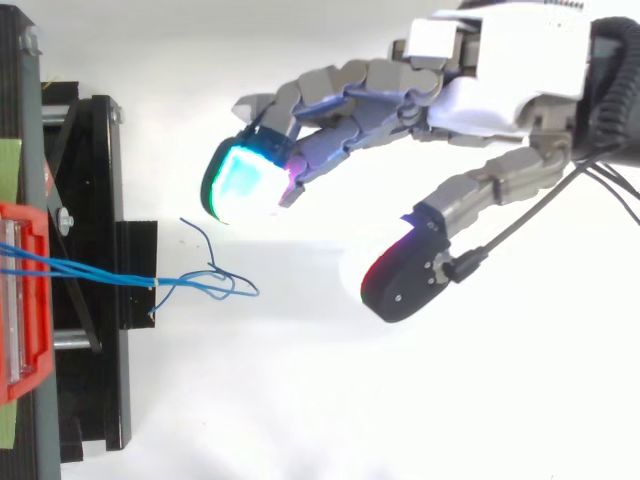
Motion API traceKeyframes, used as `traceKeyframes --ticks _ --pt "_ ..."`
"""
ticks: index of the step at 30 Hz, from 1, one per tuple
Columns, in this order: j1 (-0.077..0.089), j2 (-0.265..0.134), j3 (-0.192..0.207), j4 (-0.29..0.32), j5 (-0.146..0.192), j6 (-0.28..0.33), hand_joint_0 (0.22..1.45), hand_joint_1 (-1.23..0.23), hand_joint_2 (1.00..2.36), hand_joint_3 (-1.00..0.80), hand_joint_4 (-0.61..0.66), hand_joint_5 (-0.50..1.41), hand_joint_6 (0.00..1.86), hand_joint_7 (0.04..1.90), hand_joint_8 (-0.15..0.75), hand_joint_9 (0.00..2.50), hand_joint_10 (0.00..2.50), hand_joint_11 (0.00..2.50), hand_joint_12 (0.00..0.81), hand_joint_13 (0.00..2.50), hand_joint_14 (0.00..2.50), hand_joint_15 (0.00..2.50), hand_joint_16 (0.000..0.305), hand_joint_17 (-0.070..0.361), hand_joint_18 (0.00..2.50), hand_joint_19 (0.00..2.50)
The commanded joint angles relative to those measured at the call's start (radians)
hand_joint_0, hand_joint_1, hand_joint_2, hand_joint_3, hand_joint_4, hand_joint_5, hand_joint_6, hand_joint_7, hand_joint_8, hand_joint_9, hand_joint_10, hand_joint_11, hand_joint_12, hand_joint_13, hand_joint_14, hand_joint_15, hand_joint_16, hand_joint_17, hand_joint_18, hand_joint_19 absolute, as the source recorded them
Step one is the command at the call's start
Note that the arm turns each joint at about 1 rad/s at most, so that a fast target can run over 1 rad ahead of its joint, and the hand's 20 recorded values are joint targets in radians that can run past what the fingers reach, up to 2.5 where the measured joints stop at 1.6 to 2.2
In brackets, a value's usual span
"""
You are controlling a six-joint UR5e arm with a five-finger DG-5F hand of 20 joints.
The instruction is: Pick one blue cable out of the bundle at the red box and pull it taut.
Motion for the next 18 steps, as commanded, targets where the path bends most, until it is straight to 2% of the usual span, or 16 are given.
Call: traceKeyframes --ticks 1,3,4,5,6,8,18 --pt "0.001 -0.049 0.025 0.023 -0.003 0.017 0.54 -0.86 1.00 -0.50 0.32 -0.18 0.50 0.83 0.332 0.30 0.00 0.09 0.406 0.16 0.00 0.00 0.064 0.145 0.22 0.14" --pt "0.001 -0.078 0.054 0.026 -0.004 0.031 0.54 -0.86 1.00 -0.50 0.31 -0.18 0.50 0.79 0.320 0.21 0.00 0.00 0.412 0.13 0.00 0.00 0.065 0.146 0.21 0.14" --pt "0.001 -0.078 0.054 0.026 -0.004 0.031 0.53 -0.84 1.00 -0.50 0.30 -0.19 0.50 0.79 0.315 0.18 0.00 0.00 0.410 0.10 0.00 0.00 0.064 0.145 0.16 0.17" --pt "0.002 -0.101 0.086 0.018 -0.015 0.040 0.53 -0.80 1.00 -0.50 0.28 -0.20 0.50 0.80 0.300 0.11 0.00 0.01 0.400 0.03 0.00 0.03 0.063 0.142 0.07 0.23" --pt "0.002 -0.116 0.100 0.018 -0.021 0.042 0.53 -0.80 1.00 -0.50 0.27 -0.20 0.50 0.79 0.291 0.06 0.00 0.00 0.400 0.02 0.00 0.02 0.063 0.143 0.05 0.22" --pt "0.005 -0.127 0.120 0.015 -0.026 0.040 0.52 -0.80 1.00 -0.50 0.27 -0.20 0.50 0.78 0.287 0.03 0.00 0.00 0.401 0.00 0.00 0.02 0.064 0.144 0.04 0.21" --pt "0.020 -0.135 0.131 0.040 -0.023 0.036 0.53 -0.84 1.00 -0.50 0.30 -0.19 0.50 0.85 0.269 0.00 0.00 0.00 0.400 0.00 0.00 0.01 0.064 0.143 0.00 0.19"
